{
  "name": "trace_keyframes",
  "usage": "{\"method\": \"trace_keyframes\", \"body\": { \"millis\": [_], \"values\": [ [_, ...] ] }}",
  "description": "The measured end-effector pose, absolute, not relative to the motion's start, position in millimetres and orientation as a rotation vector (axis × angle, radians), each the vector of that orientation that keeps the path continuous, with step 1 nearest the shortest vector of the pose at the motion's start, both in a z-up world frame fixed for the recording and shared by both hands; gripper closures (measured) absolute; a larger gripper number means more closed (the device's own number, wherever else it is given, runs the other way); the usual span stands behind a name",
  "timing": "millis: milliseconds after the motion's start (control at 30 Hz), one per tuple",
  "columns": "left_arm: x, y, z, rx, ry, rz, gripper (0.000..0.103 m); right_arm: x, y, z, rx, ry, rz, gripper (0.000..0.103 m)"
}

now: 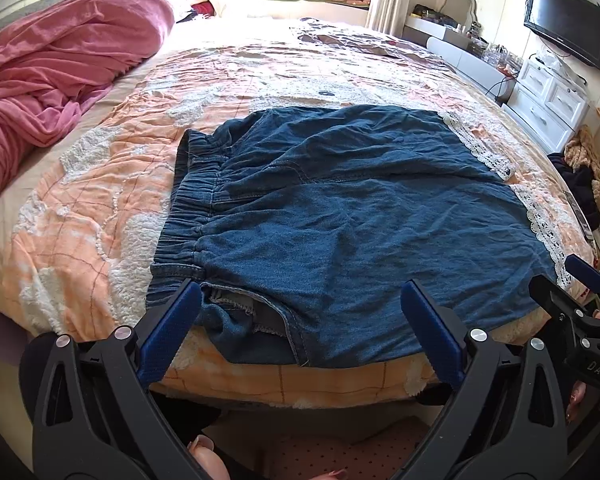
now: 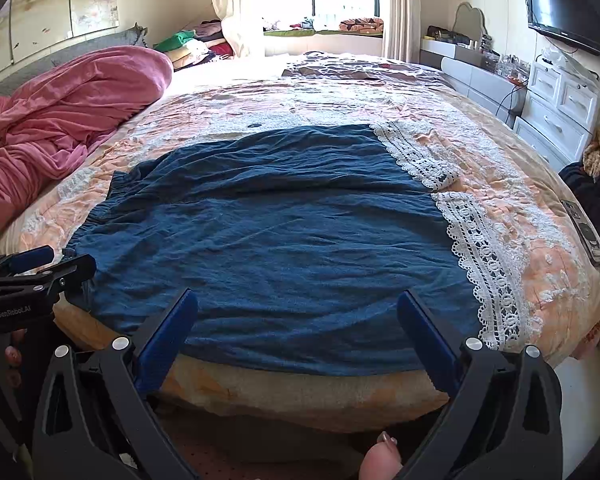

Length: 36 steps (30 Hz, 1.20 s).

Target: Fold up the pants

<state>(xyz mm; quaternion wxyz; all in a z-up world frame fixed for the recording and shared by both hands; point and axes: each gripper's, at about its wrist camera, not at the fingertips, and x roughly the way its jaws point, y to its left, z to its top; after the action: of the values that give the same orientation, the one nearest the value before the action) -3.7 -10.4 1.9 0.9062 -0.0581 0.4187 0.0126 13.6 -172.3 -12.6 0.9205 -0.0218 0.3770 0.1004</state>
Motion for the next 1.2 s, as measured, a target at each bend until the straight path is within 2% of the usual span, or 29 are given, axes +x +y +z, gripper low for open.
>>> {"method": "trace_keyframes", "body": {
  "millis": [1200],
  "values": [
    [-2.0,-12.6,5.2,-0.109,0.861,0.019,0.009,15.8,-173.2,-16.3,-0.050,0.784,0.197,0.004]
  ]
}}
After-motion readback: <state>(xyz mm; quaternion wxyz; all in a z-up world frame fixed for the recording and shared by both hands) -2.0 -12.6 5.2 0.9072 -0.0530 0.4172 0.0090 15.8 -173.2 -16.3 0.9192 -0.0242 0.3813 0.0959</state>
